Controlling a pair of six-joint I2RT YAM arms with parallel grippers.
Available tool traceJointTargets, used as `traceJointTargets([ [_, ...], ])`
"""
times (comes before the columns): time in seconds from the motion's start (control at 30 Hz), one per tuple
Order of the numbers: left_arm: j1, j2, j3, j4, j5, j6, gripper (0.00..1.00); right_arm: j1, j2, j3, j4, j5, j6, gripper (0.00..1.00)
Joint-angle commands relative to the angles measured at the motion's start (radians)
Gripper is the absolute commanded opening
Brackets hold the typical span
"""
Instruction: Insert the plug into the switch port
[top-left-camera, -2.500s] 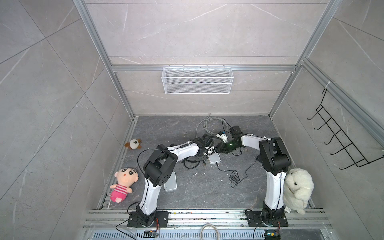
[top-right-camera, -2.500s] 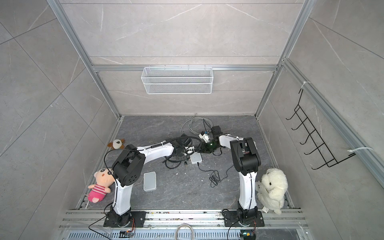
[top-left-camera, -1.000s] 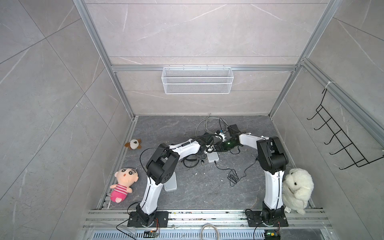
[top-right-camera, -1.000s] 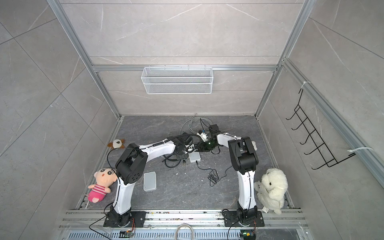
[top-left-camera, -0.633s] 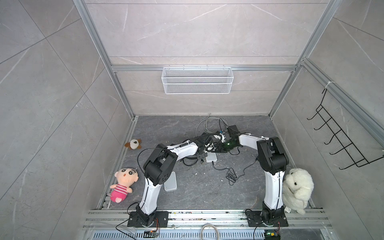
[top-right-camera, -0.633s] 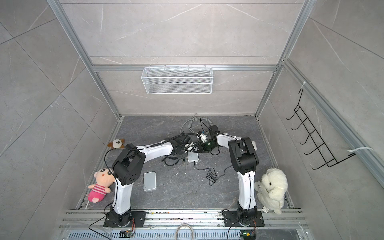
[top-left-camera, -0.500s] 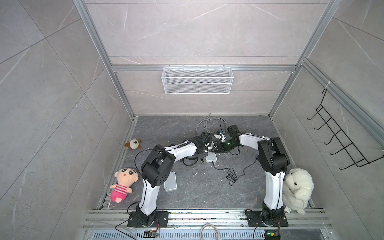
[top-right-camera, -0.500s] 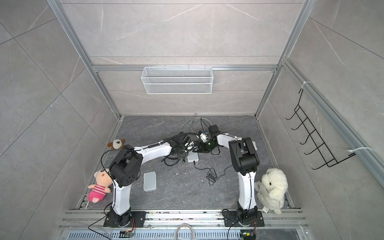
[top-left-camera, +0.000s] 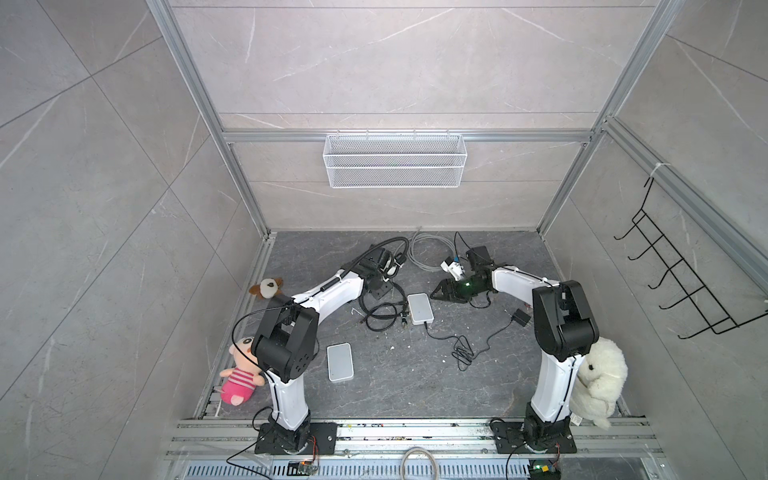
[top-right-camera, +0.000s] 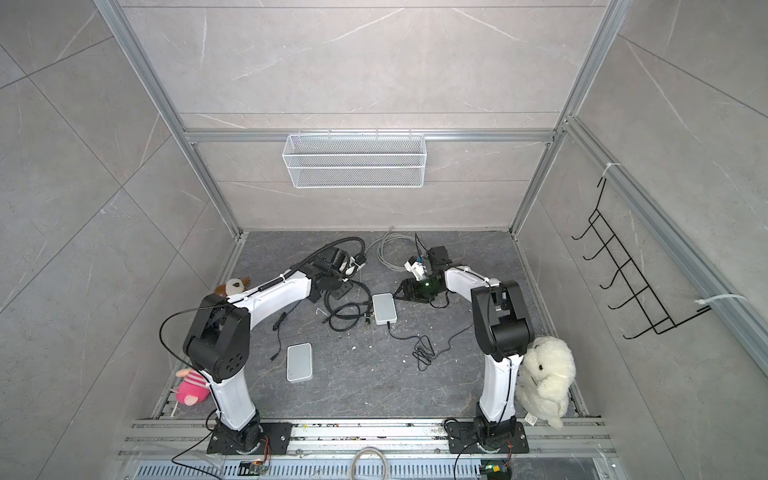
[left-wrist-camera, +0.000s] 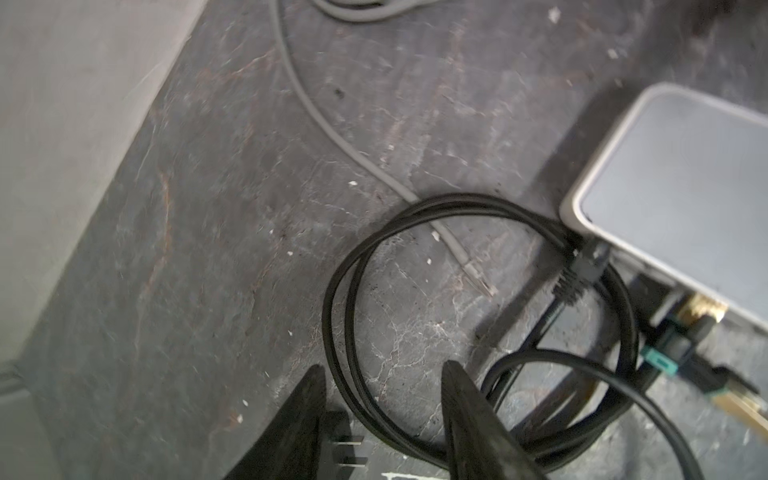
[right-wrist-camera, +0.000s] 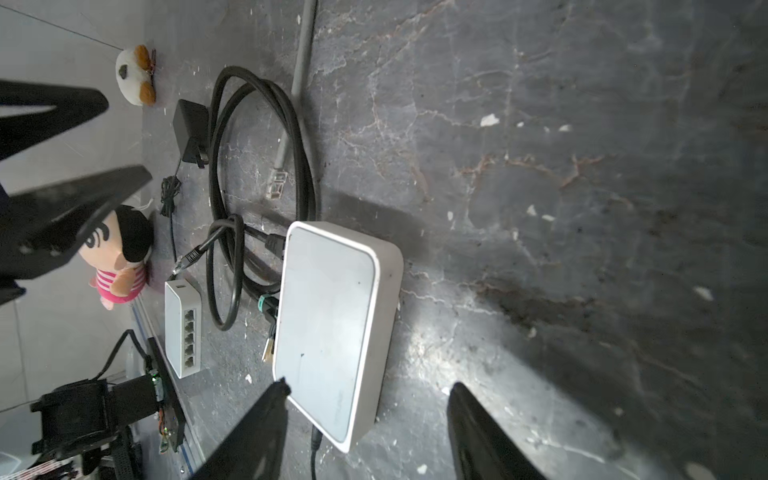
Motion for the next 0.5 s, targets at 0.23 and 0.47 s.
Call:
traceJointTargets([
  [0.23,0.032,-0.075,0.032,0.062,0.058,-0.299,1.00,0.142,-0.093,-0.027,0.024,0.257,0.081,1.00],
  [0.47,0.068,-0.135,-0.009,0.136,0.005,-0.374,1.00,0.207,-0.078,-0.005,0.001,0.417,0.086,1.00],
])
